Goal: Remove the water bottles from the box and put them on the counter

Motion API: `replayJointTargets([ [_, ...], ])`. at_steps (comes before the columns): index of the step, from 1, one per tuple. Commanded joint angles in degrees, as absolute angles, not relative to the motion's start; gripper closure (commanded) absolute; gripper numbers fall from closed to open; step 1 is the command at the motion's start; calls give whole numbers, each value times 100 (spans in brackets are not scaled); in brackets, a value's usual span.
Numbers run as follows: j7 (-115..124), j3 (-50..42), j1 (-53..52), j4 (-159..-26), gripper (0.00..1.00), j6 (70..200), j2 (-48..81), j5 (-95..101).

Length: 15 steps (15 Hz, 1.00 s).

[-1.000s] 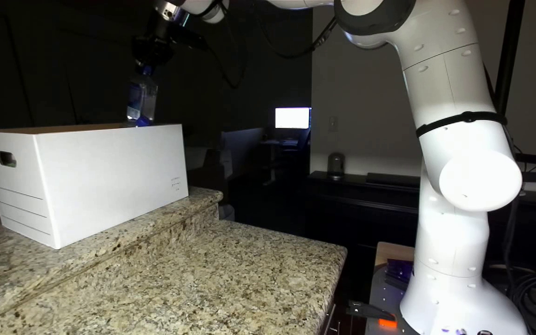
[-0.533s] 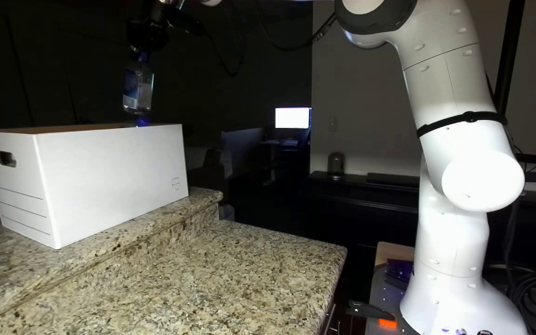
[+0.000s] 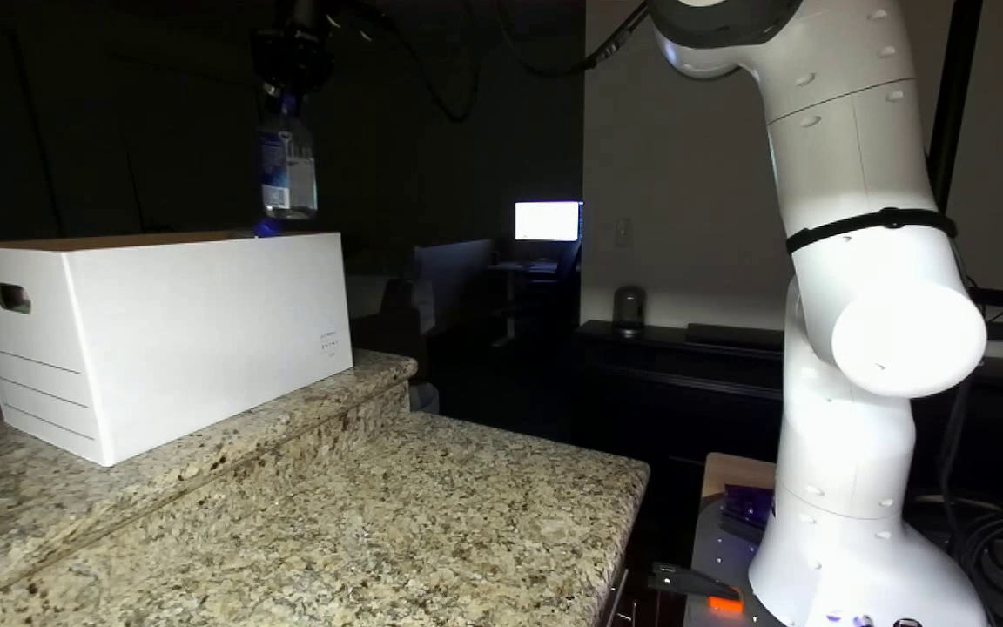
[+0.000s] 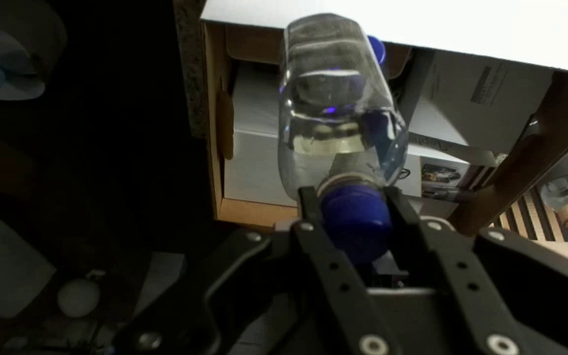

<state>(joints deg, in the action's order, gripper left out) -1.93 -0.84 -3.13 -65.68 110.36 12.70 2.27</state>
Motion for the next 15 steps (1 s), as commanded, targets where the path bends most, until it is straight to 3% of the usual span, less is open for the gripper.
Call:
replayJointTargets([
  [1,258,-31,-576,-7183,84,10725,636,554],
  [15,969,790,-1217,-10764,85,11881,-1006,-22],
])
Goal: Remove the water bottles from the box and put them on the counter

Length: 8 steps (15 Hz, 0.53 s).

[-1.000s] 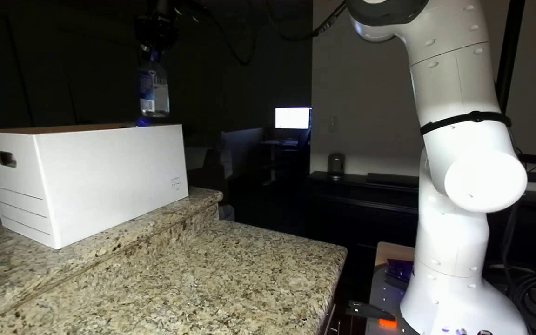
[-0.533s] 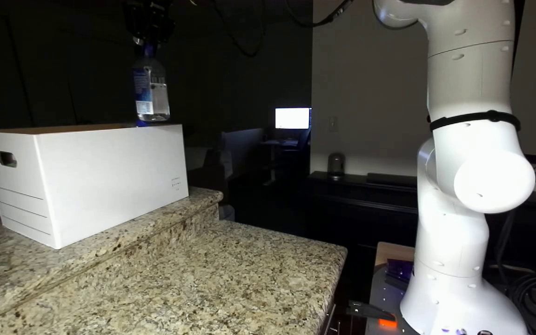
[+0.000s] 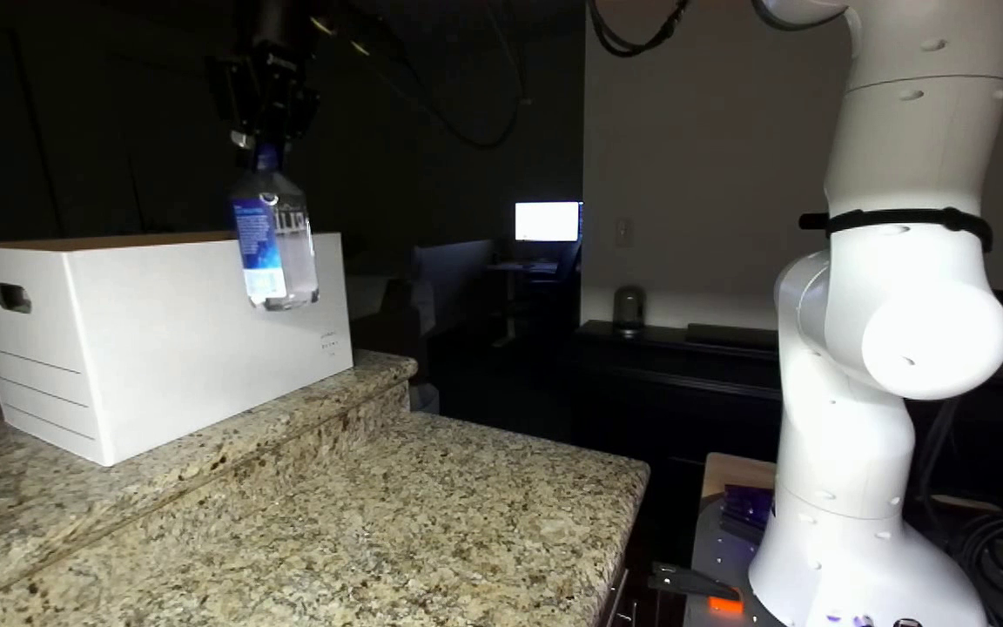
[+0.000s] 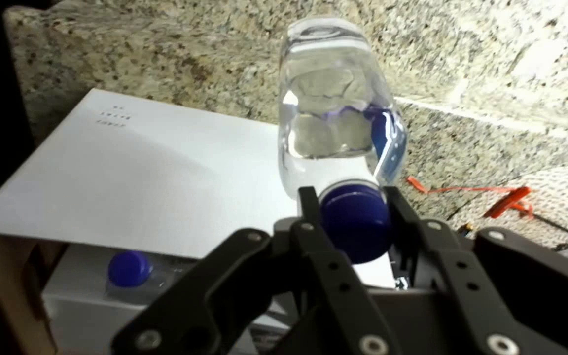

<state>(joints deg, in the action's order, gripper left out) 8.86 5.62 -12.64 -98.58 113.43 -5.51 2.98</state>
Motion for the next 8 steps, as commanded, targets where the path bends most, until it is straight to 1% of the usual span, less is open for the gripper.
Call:
replayJointTargets([
  [1,926,855,-1235,-11047,85,12077,-1092,-193],
  [8,1016,1311,-1343,-12443,85,13000,-1443,-468],
])
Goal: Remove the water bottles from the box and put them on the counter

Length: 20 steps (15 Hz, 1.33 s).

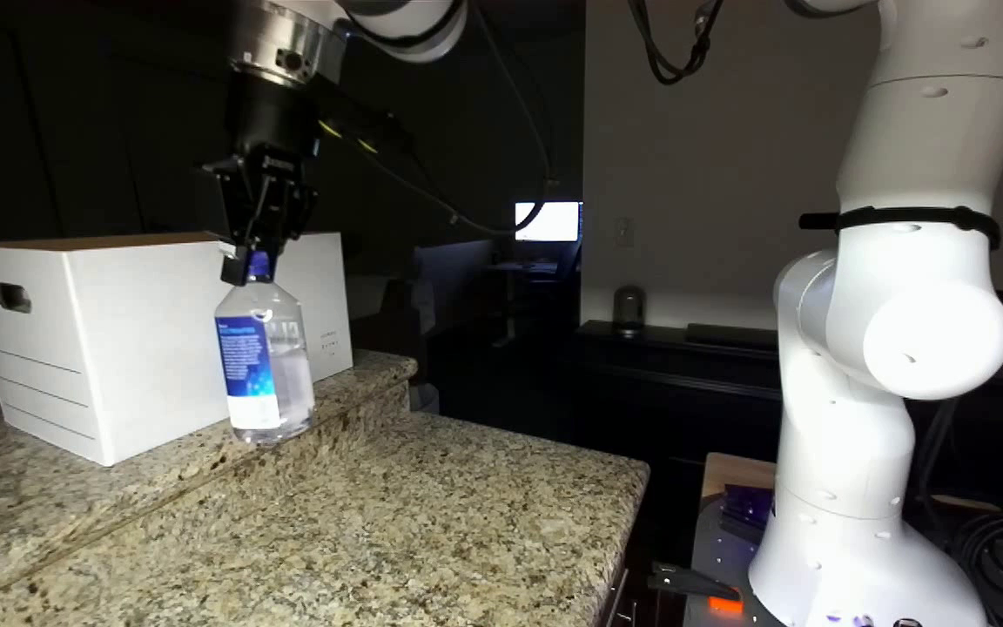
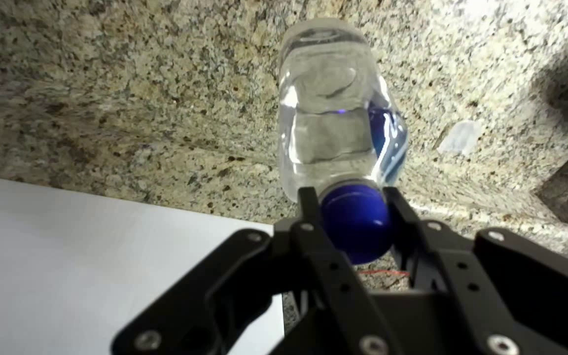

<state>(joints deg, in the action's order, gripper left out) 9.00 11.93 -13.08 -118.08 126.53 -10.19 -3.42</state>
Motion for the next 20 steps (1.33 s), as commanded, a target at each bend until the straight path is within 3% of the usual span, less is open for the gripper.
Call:
replayJointTargets([
  [1,1032,1373,-1362,-12653,85,13109,-1512,-463],
  [11,2694,2052,-1100,-14148,85,14563,-2091,746],
  [20,5177,2794,-431,-14304,85,13992,-2667,1596],
])
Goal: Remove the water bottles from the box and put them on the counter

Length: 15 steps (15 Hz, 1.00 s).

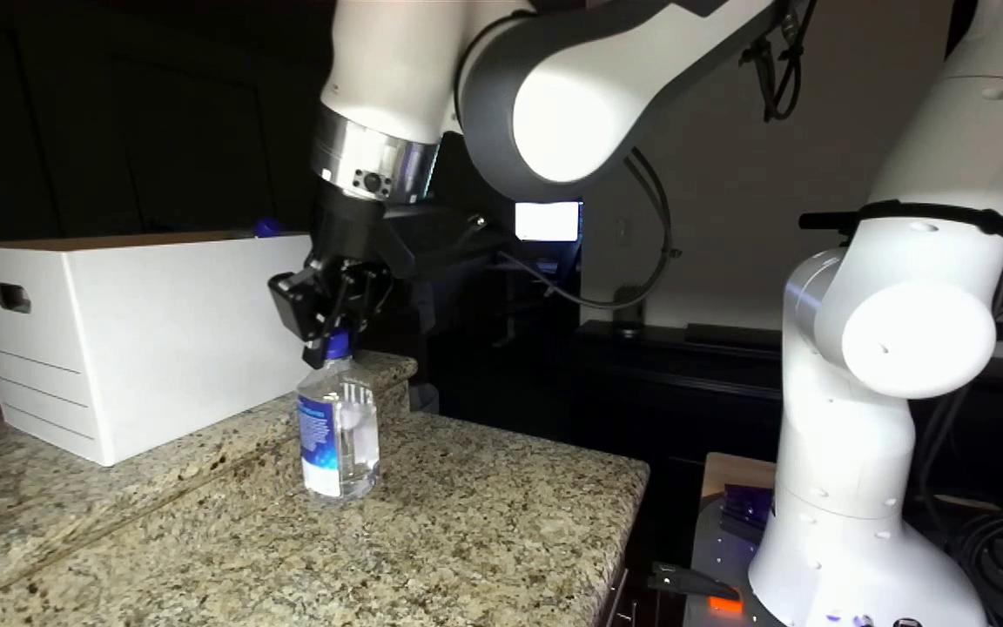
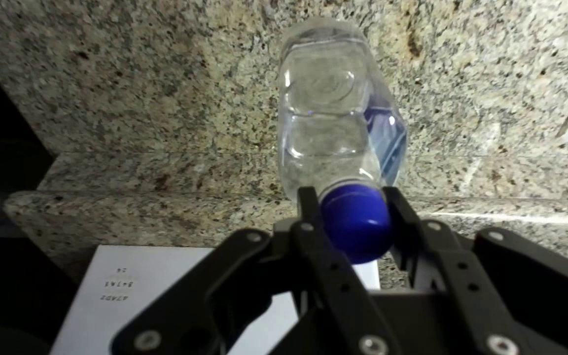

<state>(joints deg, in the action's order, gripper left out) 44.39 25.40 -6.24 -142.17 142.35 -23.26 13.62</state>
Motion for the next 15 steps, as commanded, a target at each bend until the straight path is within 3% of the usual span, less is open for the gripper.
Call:
replayJointTargets([
  [1,5334,2812,-437,-14302,85,13929,-2683,1608],
  [15,5541,2512,-1122,-14283,86,13852,-2640,857],
])
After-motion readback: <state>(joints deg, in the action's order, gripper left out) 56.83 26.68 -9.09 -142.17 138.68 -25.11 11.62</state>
